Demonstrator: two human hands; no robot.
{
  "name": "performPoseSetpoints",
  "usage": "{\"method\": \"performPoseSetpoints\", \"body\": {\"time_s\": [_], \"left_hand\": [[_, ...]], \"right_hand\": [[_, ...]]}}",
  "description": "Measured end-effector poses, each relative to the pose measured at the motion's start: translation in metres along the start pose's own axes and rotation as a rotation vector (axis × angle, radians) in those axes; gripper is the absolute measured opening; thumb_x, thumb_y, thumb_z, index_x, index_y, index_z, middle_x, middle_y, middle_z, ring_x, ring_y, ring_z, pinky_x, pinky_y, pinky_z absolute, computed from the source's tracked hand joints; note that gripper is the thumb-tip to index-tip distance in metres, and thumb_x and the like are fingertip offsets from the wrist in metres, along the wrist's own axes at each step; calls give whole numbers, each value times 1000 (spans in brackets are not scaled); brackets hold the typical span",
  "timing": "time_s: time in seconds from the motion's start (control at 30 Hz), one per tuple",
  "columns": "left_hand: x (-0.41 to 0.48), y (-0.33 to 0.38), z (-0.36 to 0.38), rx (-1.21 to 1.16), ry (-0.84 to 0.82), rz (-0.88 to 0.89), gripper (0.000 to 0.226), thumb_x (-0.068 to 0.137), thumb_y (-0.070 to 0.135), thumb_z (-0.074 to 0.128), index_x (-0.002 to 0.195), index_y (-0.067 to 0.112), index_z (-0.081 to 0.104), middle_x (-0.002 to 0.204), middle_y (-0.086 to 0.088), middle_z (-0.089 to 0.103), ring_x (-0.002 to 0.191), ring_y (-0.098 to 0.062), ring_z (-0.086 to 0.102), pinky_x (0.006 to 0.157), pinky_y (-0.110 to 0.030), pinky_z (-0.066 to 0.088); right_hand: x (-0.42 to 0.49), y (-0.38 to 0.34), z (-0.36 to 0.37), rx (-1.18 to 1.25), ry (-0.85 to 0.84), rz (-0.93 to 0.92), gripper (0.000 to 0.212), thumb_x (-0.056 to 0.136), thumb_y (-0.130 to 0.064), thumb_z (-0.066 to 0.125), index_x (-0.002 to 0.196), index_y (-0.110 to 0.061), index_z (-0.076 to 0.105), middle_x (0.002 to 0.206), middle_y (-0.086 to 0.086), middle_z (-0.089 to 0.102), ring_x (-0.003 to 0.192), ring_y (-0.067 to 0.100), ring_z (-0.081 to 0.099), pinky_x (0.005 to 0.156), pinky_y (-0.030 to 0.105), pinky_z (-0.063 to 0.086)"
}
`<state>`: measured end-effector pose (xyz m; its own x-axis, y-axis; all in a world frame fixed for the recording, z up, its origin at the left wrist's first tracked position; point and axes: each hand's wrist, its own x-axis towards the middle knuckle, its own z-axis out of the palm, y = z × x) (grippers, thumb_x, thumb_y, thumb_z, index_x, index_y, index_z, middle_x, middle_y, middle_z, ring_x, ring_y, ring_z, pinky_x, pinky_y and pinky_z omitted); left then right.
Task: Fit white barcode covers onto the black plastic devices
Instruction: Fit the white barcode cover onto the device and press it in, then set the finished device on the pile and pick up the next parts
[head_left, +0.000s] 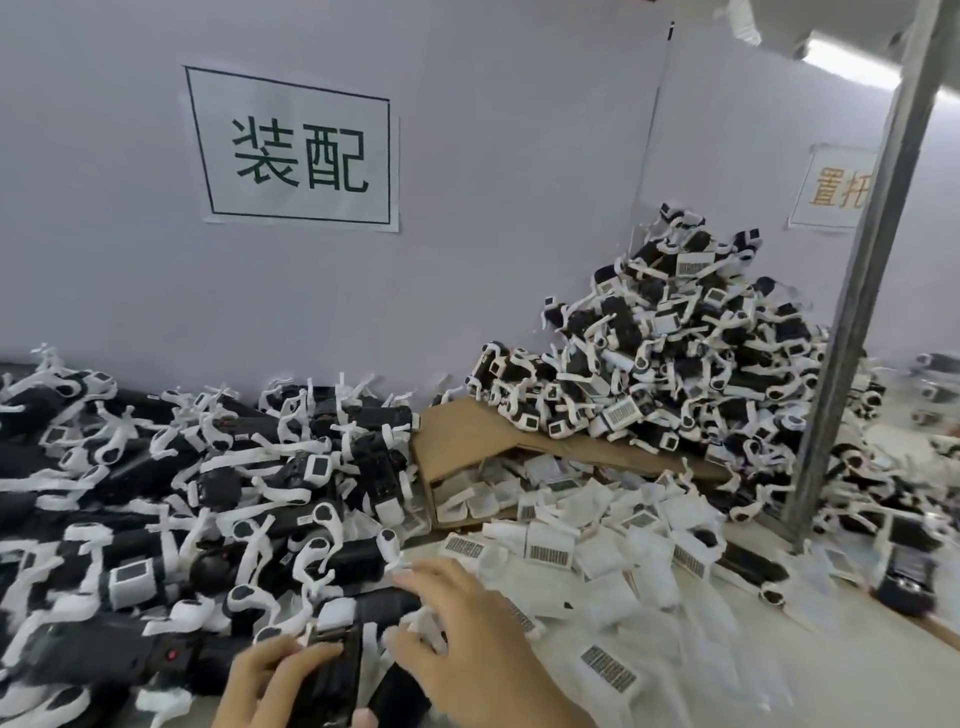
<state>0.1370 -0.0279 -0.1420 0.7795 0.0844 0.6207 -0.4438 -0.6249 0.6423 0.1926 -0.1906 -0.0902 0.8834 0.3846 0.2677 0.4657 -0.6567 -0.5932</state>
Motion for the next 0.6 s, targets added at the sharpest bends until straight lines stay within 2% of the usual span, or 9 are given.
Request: {"method": "performPoseSetpoints", "body": {"time_s": [0.07, 0.13, 0.17, 0.23, 0.33, 0.47, 0.6], "left_hand": [[10, 9, -11, 46, 71, 51, 51, 77, 76, 52, 89, 30, 70, 95, 3, 59, 90, 13, 46, 91, 9, 27], [4, 8, -16, 37, 75, 23, 56, 70, 85, 50, 92, 37, 67, 103, 15, 53, 100, 26, 47, 82, 10, 32], [1, 8, -19, 54, 66, -1, 55, 67, 79, 55, 94, 34, 69, 107, 18, 52, 99, 26, 48, 76, 6, 39], [-2, 11, -24, 84, 58, -50, 54, 65, 67, 55, 99, 28, 71, 108, 20, 52, 95, 15, 55, 59, -7, 47], [-3, 11, -24, 123, 79, -85, 48, 67, 66, 53, 97, 32, 68, 113, 26, 48, 92, 12, 56, 57, -16, 45], [-3, 12, -25, 118, 72, -95, 38, 74, 62, 52, 99, 36, 65, 120, 28, 43, 89, 10, 57, 55, -8, 44], [-3, 11, -24, 132, 89, -93, 35, 81, 60, 47, 109, 43, 59, 121, 28, 42, 82, 4, 58, 63, -5, 45]], "right_hand": [[4, 7, 8, 7, -26, 9, 41, 91, -50, 55, 130, -37, 54, 132, -20, 49, 123, 7, 44, 100, 25, 34], [0, 4, 15, 39, -10, 4, 27, 94, -43, 58, 119, -35, 58, 120, -19, 55, 115, 4, 46, 95, 22, 37], [-1, 7, 16, 54, 9, 5, 22, 93, -42, 61, 113, -35, 60, 114, -19, 57, 110, 2, 47, 93, 22, 39], [-3, 11, 16, 105, 61, 40, 15, 91, -41, 66, 103, -35, 62, 105, -18, 61, 99, -1, 52, 88, 22, 45], [-8, 18, 19, 145, 109, 23, 8, 87, -37, 72, 90, -32, 66, 101, -20, 60, 97, -2, 55, 83, 21, 49], [-10, 17, 16, 73, 226, -77, 10, 84, -38, 75, 84, -30, 69, 103, -26, 54, 109, -5, 50, 86, 9, 39], [-13, 12, 9, 128, 395, -144, 11, 84, -24, 78, 84, -26, 68, 91, -20, 61, 94, 3, 61, 83, 18, 48]]}}
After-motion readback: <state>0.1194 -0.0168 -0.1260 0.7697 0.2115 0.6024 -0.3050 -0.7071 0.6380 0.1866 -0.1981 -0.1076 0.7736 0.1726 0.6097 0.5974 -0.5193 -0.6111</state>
